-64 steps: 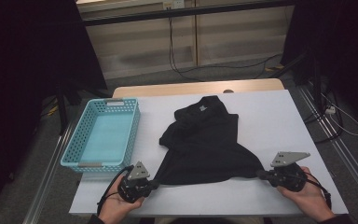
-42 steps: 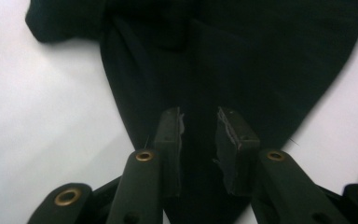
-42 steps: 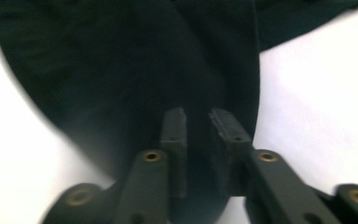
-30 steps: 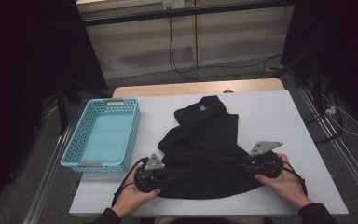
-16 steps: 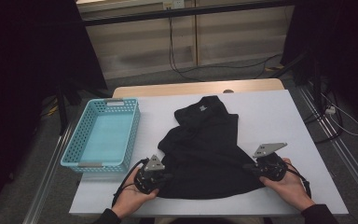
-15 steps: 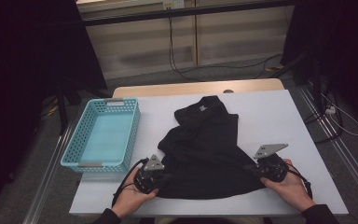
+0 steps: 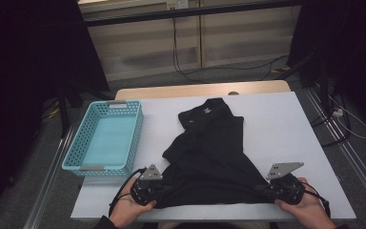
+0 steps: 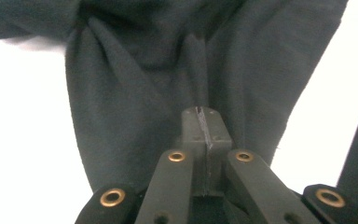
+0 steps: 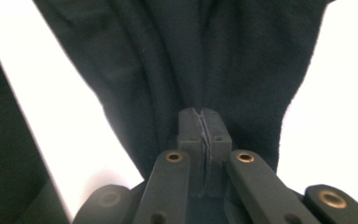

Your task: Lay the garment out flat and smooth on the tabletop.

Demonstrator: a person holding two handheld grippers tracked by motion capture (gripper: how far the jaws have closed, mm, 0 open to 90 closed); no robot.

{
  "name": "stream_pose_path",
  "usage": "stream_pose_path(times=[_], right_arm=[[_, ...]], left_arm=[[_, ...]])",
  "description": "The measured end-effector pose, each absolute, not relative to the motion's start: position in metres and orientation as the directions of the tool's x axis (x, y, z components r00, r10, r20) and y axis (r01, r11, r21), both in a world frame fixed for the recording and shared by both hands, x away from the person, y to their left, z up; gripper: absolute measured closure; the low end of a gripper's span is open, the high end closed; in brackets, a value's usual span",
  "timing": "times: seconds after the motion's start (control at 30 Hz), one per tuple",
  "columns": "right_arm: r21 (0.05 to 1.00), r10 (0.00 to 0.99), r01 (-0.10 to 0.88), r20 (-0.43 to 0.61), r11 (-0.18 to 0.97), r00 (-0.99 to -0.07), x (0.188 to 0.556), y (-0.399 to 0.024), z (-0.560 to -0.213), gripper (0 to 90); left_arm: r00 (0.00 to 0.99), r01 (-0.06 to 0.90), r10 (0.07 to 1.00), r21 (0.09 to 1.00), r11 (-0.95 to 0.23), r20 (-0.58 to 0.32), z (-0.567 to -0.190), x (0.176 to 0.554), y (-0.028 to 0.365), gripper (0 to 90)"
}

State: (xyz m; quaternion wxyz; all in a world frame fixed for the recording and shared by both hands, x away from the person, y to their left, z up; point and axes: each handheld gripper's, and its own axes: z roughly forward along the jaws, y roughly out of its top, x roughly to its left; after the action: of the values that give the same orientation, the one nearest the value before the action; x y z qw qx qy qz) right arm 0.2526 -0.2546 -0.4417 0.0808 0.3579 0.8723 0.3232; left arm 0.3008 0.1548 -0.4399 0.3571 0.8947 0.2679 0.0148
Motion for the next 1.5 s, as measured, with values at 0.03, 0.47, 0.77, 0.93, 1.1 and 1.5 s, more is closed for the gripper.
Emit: stream_pose_path(times=[0.03,0.47,0.77,0.93,1.1,1.5], right_arm=[[0.622,0.672,0.570,0.094,0.537,-0.735,0.250,-0.254,-0.442,88.8],[0.668,0.656,0.548,0.118,0.503,-0.746,0.230,-0.261,-0.431,88.8],[0.668,0.684,0.528,0.040,0.524,-0.729,0.235,-0.260,-0.433,82.4],[0.712,0.652,0.476,0.035,0.516,-0.758,0.234,-0.247,-0.427,66.0],[0.730,0.589,0.426,0.040,0.534,-0.807,0.236,-0.223,-0.425,70.2],[0.708,0.460,0.357,0.051,0.609,-0.887,0.242,-0.171,-0.431,72.2]], left_arm=[[0.860,0.465,0.482,0.646,-0.605,-0.168,-0.439,0.298,0.155,90.0],[0.840,0.486,0.506,0.690,-0.537,-0.198,-0.427,0.283,0.181,90.0],[0.818,0.499,0.548,0.688,-0.527,-0.174,-0.430,0.290,0.174,78.8],[0.837,0.461,0.522,0.722,-0.517,-0.161,-0.423,0.282,0.168,75.0],[0.888,0.411,0.429,0.709,-0.573,-0.168,-0.424,0.272,0.152,80.7],[0.928,0.355,0.329,0.689,-0.632,-0.177,-0.428,0.263,0.127,82.6]])
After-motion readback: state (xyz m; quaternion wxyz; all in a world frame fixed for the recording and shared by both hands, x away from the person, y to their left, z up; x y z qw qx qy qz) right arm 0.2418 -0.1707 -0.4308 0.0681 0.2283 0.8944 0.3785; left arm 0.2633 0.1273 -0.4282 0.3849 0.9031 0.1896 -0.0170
